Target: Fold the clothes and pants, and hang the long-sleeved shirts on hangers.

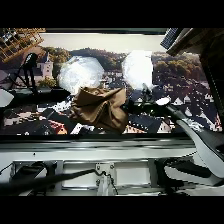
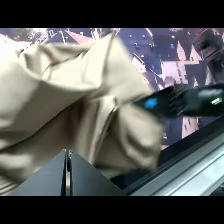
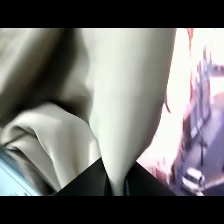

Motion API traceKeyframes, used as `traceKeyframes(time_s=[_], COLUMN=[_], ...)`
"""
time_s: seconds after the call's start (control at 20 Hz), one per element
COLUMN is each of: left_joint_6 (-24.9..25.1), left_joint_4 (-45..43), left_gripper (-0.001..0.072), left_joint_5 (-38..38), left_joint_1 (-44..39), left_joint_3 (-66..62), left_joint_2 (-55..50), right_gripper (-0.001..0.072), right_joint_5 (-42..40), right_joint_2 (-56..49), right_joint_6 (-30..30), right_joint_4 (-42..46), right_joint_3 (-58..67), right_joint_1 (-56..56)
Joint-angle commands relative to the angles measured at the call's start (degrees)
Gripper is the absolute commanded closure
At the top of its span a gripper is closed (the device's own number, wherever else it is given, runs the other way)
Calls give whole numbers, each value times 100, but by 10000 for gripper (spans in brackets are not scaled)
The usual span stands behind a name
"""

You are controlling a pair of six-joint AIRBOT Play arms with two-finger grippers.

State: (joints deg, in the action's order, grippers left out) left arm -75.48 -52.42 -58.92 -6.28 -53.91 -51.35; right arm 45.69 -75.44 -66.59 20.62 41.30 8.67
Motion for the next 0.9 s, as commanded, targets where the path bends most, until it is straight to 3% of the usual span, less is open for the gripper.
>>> traceKeyframes(time_s=[0.0,0.2,0.35,0.5,0.85], left_joint_6=[0,0,0,0,0], left_joint_4=[-4,-2,-2,-2,17], left_gripper=[681,682,682,682,682], left_joint_5=[0,2,4,44,122], left_joint_1=[-4,-4,-4,-4,-35], left_joint_3=[0,0,0,0,0], left_joint_2=[-2,-2,-2,-2,-273], right_gripper=[688,688,688,689,689], right_joint_5=[173,1005,1172,1198,1084], right_joint_2=[704,1003,992,990,603], right_joint_6=[-990,-1847,-2223,-2546,-2573], right_joint_4=[1091,2605,3467,3683,3976], right_joint_3=[367,1213,1867,2479,3309], right_joint_1=[-651,-1622,-2273,-3012,-4221])
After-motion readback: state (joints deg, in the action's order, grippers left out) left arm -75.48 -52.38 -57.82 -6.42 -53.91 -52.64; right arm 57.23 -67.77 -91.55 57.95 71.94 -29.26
